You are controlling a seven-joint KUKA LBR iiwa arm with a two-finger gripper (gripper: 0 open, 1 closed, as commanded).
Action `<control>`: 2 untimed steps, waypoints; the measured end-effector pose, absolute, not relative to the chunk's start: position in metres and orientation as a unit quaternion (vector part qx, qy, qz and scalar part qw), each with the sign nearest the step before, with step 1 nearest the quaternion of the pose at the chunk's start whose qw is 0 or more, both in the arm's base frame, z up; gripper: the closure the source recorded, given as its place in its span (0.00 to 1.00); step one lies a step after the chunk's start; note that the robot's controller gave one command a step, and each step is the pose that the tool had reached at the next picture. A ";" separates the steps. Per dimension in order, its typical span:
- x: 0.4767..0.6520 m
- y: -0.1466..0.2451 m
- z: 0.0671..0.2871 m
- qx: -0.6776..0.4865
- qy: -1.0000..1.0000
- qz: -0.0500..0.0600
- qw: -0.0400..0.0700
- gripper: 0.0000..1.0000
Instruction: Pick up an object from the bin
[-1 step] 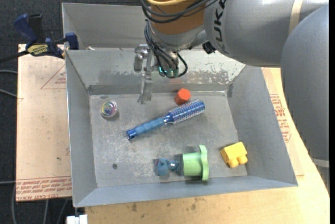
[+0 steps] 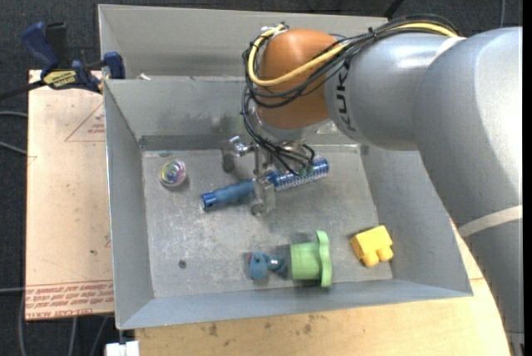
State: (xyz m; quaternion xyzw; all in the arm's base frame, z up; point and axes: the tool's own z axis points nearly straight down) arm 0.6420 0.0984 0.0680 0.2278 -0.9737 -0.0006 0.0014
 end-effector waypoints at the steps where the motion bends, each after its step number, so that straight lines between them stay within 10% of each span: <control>1: 0.638 0.052 0.102 0.243 -0.970 0.001 -0.002 0.00; 2: 0.630 0.051 0.112 0.313 -0.950 0.000 -0.001 0.00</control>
Offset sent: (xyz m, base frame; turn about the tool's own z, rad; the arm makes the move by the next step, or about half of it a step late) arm -0.0055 -0.0440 0.0320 -0.0368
